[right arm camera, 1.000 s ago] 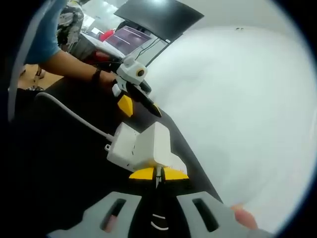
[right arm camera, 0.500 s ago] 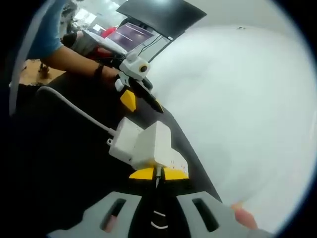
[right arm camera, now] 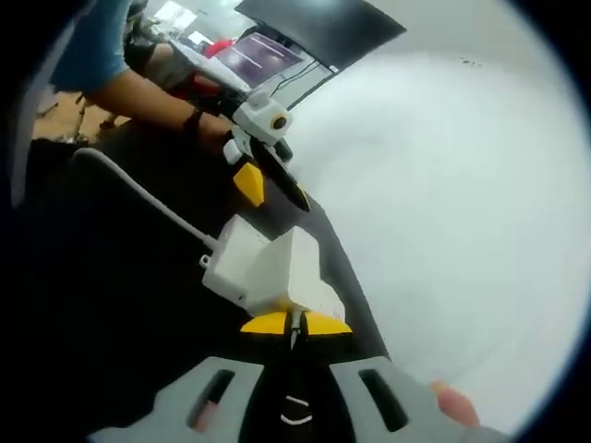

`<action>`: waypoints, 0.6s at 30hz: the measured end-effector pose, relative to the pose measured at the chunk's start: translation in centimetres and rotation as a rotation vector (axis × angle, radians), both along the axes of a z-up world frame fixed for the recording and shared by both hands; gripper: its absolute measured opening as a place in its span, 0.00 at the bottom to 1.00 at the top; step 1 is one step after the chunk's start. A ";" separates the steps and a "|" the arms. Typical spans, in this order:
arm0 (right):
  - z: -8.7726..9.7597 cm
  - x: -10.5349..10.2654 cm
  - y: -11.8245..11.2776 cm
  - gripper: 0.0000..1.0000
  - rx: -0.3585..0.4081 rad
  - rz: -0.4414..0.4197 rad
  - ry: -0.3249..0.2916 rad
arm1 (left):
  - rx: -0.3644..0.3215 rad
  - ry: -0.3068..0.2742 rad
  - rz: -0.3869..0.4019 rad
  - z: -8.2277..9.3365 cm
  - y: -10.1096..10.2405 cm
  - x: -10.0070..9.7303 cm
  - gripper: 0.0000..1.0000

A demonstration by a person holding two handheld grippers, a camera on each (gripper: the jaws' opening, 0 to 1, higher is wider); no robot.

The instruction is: Insert the desk lamp plug into the socket, turn on the power strip switch, turn on the lamp switch, then turn off the lamp switch, turn off the power strip switch, and remove the plug from the socket.

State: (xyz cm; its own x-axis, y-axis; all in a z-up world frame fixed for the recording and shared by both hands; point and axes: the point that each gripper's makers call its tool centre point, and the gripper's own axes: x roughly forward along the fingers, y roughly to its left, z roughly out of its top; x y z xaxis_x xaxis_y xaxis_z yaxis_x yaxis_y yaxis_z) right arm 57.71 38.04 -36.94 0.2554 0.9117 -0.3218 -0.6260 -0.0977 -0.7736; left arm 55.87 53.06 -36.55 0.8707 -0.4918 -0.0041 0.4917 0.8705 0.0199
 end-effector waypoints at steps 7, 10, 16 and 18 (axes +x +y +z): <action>0.1 -1.0 0.1 0.06 -0.030 -0.002 -0.066 | -0.032 -0.010 0.036 0.8 0.1 -0.1 0.61; -0.1 -0.8 0.1 0.06 -0.041 -0.019 -0.040 | -0.052 -0.029 0.043 2.2 -0.5 -0.4 0.56; 0.0 -0.5 0.7 0.06 -0.110 -0.006 0.052 | -0.041 -0.062 0.040 5.0 -1.7 -1.3 0.49; 0.1 -0.7 0.9 0.06 -0.142 0.021 0.102 | -0.042 -0.076 0.043 5.9 -2.0 -1.5 0.46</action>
